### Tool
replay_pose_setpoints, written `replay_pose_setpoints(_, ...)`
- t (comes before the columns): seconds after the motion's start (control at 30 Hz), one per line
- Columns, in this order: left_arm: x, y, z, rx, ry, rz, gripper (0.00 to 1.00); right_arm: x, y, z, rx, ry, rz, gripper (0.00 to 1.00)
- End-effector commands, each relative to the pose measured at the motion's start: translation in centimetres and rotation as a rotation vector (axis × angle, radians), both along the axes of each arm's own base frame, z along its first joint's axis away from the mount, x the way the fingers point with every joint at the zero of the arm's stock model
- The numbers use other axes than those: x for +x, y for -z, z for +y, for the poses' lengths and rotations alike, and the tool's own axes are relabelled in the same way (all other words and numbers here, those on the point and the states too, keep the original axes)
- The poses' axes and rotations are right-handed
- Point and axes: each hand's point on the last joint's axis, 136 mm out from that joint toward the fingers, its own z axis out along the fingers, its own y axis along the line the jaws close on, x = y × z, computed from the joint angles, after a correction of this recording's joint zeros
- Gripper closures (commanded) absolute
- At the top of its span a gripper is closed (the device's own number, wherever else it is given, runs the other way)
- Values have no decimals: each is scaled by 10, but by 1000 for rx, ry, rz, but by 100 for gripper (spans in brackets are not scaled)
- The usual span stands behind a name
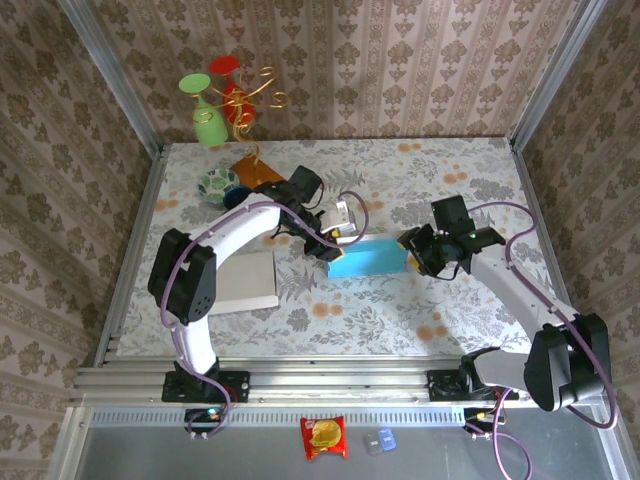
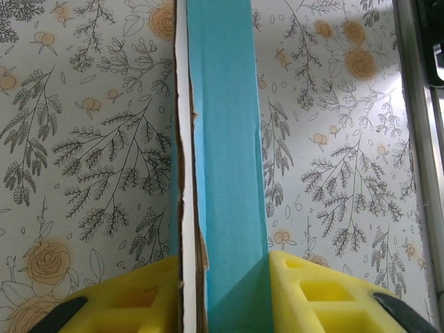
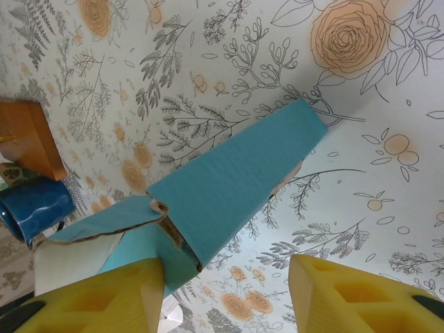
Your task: Fold the paper box
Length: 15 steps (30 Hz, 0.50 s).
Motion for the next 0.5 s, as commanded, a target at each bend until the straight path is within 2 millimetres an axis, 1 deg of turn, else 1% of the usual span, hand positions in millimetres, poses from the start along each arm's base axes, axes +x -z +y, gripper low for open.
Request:
replay_pose_setpoints(0.0, -14, -6, -2, -8, 19, 12, 63, -22, 33, -17, -112, 50, 158, 52)
replay_pose_setpoints(0.07, -17, -7, -4, -16, 23, 4, 59, -25, 32, -18, -135, 47, 179, 54)
replay_pose_setpoints(0.13, -19, -7, -6, -19, 25, -3, 58, -25, 30, -17, -146, 34, 190, 54)
replay_pose_setpoints(0.23, -19, -6, -7, -23, 23, -1, 59, -26, 29, -14, -155, 23, 196, 56)
replay_pose_setpoints(0.3, -19, -5, -7, -22, 23, 1, 62, -26, 27, -13, -151, 11, 198, 56)
replay_pose_setpoints(0.33, -18, -5, -7, -21, 21, -1, 63, -23, 22, -12, -154, -6, 181, 56)
replay_pose_setpoints(0.4, -18, -5, -8, -24, 21, 2, 64, -13, 5, -10, -173, -69, 106, 53)
replay_pose_setpoints(0.47, -17, -6, -7, -26, 21, 6, 66, -1, -20, -6, -214, -195, -18, 50)
